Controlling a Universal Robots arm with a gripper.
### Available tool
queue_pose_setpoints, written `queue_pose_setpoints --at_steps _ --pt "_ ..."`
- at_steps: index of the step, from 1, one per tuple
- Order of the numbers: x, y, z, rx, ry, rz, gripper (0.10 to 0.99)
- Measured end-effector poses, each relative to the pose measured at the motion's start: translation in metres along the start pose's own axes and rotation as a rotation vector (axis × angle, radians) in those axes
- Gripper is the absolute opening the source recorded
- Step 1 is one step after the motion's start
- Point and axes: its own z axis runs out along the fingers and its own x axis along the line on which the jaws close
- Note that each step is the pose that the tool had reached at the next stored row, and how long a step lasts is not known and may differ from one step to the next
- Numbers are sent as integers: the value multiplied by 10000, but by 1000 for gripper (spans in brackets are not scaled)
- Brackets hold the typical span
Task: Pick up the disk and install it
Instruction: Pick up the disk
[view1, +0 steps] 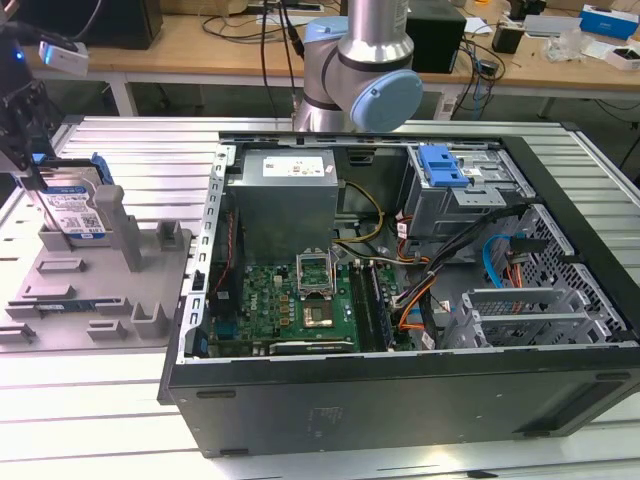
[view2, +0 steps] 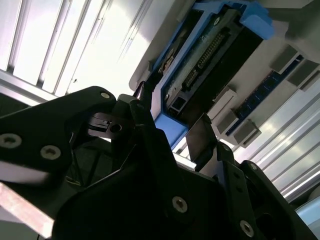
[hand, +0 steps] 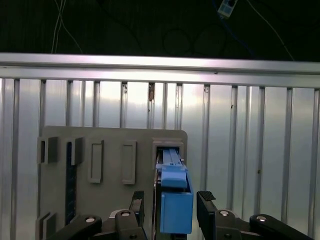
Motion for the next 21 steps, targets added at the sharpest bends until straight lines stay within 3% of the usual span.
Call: queue_pose_setpoints --at_steps 3,4,21 --pt "-1 2 18 -2 0 -2 463" --pt "-1 4 23 -1 1 -2 392" --pt "-2 14 52 1 0 -7 369"
